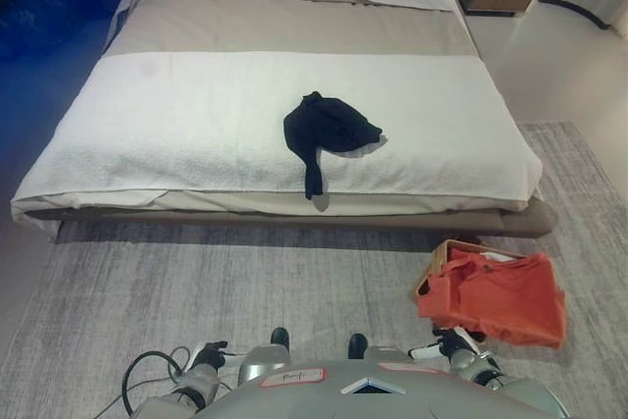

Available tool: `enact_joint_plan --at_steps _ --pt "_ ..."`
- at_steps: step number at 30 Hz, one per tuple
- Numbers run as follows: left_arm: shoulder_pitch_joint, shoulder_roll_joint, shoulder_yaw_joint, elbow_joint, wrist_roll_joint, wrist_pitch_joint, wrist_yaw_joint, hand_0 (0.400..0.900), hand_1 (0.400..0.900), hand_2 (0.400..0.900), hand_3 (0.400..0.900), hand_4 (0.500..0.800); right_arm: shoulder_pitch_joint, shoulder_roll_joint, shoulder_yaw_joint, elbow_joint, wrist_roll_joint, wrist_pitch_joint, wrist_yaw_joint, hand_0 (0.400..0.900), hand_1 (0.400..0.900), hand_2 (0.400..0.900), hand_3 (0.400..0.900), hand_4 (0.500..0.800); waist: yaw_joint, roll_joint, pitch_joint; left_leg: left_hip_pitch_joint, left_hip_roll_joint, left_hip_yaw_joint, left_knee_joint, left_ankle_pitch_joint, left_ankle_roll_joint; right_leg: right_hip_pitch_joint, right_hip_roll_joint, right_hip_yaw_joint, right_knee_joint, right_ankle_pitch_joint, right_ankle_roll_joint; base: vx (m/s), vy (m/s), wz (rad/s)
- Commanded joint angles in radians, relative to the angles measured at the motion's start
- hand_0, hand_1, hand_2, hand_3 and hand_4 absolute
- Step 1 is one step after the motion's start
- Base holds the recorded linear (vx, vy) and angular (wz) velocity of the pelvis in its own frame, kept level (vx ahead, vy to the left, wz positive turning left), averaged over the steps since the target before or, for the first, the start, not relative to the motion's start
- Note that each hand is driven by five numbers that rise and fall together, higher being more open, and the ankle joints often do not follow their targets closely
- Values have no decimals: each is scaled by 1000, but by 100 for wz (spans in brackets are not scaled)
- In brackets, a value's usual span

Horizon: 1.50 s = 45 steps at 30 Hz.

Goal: Put the clothes on the bed into the basket.

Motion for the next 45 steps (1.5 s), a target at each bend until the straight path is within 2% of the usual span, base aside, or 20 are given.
enact_joint_plan --at_steps 1,3,5,7,10,11,12,16,18,19,20,22,24,26,27,30,32,35,40,45 --pt "-86 25 38 14 -58 -7 18 900 900 900 900 800 -98 -21 37 33 -28 -4 -23 900 900 900 900 800 56 -83 135 -168 -127 -53 362 -41 37 -18 4 72 132 -74 -19 -99 -188 11" --pt "-98 15 46 19 -94 -6 21 900 900 900 900 800 -106 -38 33 24 -19 -3 -26 900 900 900 900 800 72 -87 172 -277 -154 -68 436 5 37 -1 9 58 133 -96 -32 21 -129 15" --pt "-94 17 56 31 -106 -5 19 900 900 900 900 800 -108 -48 28 33 -12 3 -28 900 900 900 900 800 93 -82 166 -366 -160 -50 348 19 35 32 26 53 122 -122 -34 288 -51 2" --pt "-77 18 71 36 -117 -4 27 900 900 900 900 800 -99 -48 25 38 -6 5 -29 900 900 900 900 800 127 -69 153 -388 -96 -42 150 116 21 89 55 70 93 -141 -26 460 21 -37" --pt "-44 11 99 62 -136 -1 44 900 900 900 900 800 -91 -41 29 38 -2 5 -38 900 900 900 900 800 181 -83 145 -444 -30 -97 -36 172 -16 176 42 143 59 -191 -4 423 50 -76" --pt "-44 12 99 62 -136 -1 44 900 900 900 900 800 -90 -40 30 38 -2 5 -39 900 900 900 900 800 182 -85 146 -442 -30 -96 -37 172 -16 178 40 144 60 -192 -5 517 139 -77" --pt "-30 5 134 80 -170 0 67 900 900 900 900 800 -89 -30 22 32 10 4 -44 900 900 900 900 800 197 -85 134 -493 30 -124 -57 207 -55 228 24 198 58 -234 9 537 179 -85" --pt "-16 -3 177 80 -220 -5 85 900 900 900 900 800 -102 -11 23 23 11 7 -38 900 900 900 900 800 243 -84 98 -501 111 -104 -19 280 -97 328 -66 249 49 -283 56 663 354 -86" --pt "-14 -1 181 84 -214 0 88 900 900 900 900 800 -102 -6 14 20 5 7 -33 900 900 900 900 800 252 -87 63 -478 90 -84 20 299 -82 370 -149 229 90 -253 94 755 556 -27" --pt "-18 7 175 78 -210 0 84 900 900 900 900 800 -101 -2 10 14 1 7 -31 900 900 900 900 800 250 -107 53 -462 63 -71 60 292 -79 360 -195 198 137 -182 119 708 497 6" --pt "-25 15 166 69 -207 -4 81 900 900 900 900 800 -95 4 1 6 9 3 -27 900 900 900 900 800 253 -121 41 -458 39 -57 96 275 -70 328 -218 196 202 -63 121 559 373 -1" --pt "-41 40 156 46 -216 -7 65 900 900 900 900 800 -117 13 28 -16 -6 6 -20 900 900 900 900 800 260 -121 36 -426 14 -47 88 233 -26 214 -220 195 361 138 97 444 368 8" --pt "-57 56 141 36 -206 -2 51 900 900 900 900 800 -123 11 37 -30 -1 3 -18 900 900 900 900 800 246 -105 35 -364 -16 -46 53 195 20 130 -171 186 483 209 81 459 408 28" --pt "-77 71 120 24 -188 1 47 900 900 900 900 800 -125 11 43 -47 15 -5 -13 900 900 900 900 800 199 -86 55 -267 -61 -71 -11 166 57 33 -62 191 551 123 60 537 377 57" --pt "-88 76 104 19 -172 -1 43 900 900 900 900 800 -119 14 41 -44 24 -8 -9 900 900 900 900 800 171 -75 71 -218 -80 -89 -39 159 67 -22 -25 150 555 70 53 523 316 57" --pt "-102 76 97 22 -164 3 29 900 900 900 900 800 -101 7 27 -28 38 -5 -9 900 900 900 900 800 111 -44 94 -81 -92 -120 -77 107 65 -106 -32 -24 420 -60 29 510 196 46" --pt "-101 68 95 31 -147 2 21 900 900 900 900 800 -84 2 10 -15 41 1 -10 900 900 900 900 800 83 -48 98 -32 -112 -131 -77 67 62 -139 -42 -59 277 -27 39 474 35 50" --pt "-100 53 91 48 -116 -4 6 900 900 900 900 800 -66 -4 -26 -1 57 4 -13 900 900 900 900 800 34 -55 110 44 -132 -150 -77 11 56 -218 -73 -44 89 103 82 464 -25 56" --pt "-77 46 108 71 -79 -6 -6 900 900 900 900 800 -46 -9 -64 2 68 5 -11 900 900 900 900 800 -7 -42 122 146 -113 -166 -77 -66 48 -290 -121 -16 12 204 126 406 -77 30" --pt "-58 51 124 82 -74 1 -6 900 900 900 900 800 -49 -15 -41 -8 29 6 2 900 900 900 900 800 -12 -66 101 243 -113 -192 -77 -153 45 -269 -144 -24 31 234 130 386 -231 17"
